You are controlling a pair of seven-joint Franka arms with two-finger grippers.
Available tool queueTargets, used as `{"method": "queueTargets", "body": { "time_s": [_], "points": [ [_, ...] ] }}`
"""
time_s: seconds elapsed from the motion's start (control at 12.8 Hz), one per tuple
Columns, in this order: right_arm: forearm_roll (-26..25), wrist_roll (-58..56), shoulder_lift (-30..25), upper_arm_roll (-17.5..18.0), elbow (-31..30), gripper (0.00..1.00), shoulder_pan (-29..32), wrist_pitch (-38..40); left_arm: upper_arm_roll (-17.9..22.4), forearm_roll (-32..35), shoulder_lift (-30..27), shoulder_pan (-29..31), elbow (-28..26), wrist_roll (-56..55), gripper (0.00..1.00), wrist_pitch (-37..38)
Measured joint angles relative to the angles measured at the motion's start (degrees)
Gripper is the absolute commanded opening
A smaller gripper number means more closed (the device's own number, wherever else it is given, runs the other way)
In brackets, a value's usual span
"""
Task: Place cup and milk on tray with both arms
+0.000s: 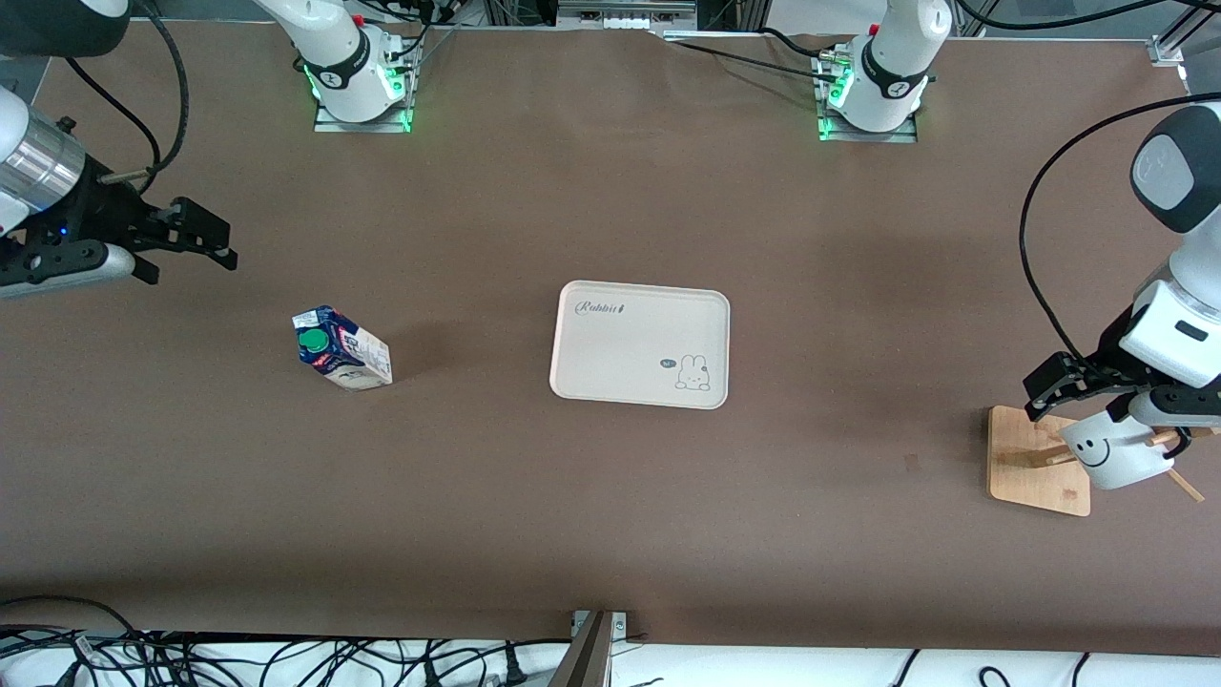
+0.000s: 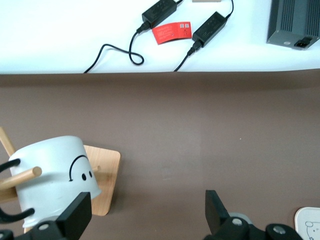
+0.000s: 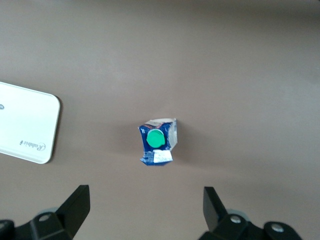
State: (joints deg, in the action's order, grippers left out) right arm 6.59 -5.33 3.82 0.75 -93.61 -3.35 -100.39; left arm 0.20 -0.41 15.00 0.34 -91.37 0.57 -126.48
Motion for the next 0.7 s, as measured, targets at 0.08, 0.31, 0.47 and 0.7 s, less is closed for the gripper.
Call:
{"method": "queueTargets", "body": {
  "time_s": [0.08,0.31,0.47,0.7],
  "points": [
    [0.3,0.0,1.3,-0.1,0.0,1.0,0.1,-0.4,-0.2,-0.1,0.0,0.0,-0.3,0.0,1.0,-2.6],
    [-0.1,0.0,5.3,-0.2,0.0,1.0,0.2,-0.9,-0.3,-0.5,-0.1,0.0,-6.8,-0.2,1.0,-19.2],
    [-1.8,-0.1,7.9,0.0,0.0,1.0,0.1,-1.9,-0.3,-0.6,-0.8,0.0,-14.3,-0.2,1.0,-31.5],
    [-2.4,-0.3,11.1,0.3,0.0,1.0,-1.6,-3.4,-0.3,-0.6,-3.5,0.0,-21.6,-0.3,1.0,-38.6]
  ]
}}
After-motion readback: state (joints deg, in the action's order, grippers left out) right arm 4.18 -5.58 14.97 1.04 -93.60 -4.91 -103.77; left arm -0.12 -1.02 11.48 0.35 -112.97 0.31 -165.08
